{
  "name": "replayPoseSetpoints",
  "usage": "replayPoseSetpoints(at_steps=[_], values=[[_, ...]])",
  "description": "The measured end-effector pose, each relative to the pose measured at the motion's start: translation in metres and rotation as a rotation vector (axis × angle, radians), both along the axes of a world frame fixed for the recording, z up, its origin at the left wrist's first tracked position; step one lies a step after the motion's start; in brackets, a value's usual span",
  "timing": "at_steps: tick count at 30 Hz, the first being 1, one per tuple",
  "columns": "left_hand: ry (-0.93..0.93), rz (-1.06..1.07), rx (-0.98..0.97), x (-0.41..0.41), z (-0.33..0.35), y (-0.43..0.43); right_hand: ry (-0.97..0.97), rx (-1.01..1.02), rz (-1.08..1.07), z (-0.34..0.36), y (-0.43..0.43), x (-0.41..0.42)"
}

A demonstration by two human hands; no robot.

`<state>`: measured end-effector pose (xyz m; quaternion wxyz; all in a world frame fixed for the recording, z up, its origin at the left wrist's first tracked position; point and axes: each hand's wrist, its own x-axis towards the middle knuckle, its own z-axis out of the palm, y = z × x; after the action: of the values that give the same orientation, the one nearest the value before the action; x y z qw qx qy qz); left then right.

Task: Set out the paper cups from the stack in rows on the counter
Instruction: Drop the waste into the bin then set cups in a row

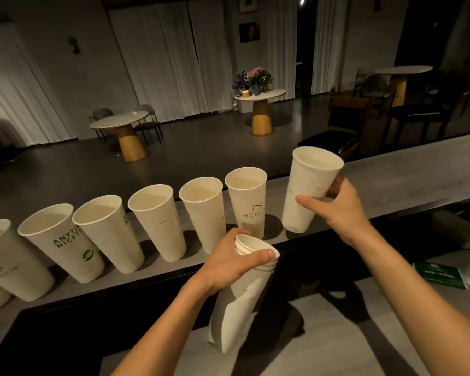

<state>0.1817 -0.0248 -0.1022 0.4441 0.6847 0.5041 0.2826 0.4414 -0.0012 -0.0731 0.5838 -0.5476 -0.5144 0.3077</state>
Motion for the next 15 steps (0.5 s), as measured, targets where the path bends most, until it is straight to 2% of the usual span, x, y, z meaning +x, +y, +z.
replayPoseSetpoints(at_steps=[2, 6, 15], values=[[0.002, -0.008, 0.006, -0.001, 0.0, 0.001, -0.117, -0.057, -0.024, -0.003, 0.009, -0.004], [-0.002, -0.023, 0.011, -0.002, -0.002, 0.001, -0.229, -0.108, -0.022, -0.012, 0.024, -0.012], [-0.019, -0.047, 0.048, -0.005, 0.0, 0.005, -0.32, -0.179, 0.004, -0.014, 0.038, -0.017]])
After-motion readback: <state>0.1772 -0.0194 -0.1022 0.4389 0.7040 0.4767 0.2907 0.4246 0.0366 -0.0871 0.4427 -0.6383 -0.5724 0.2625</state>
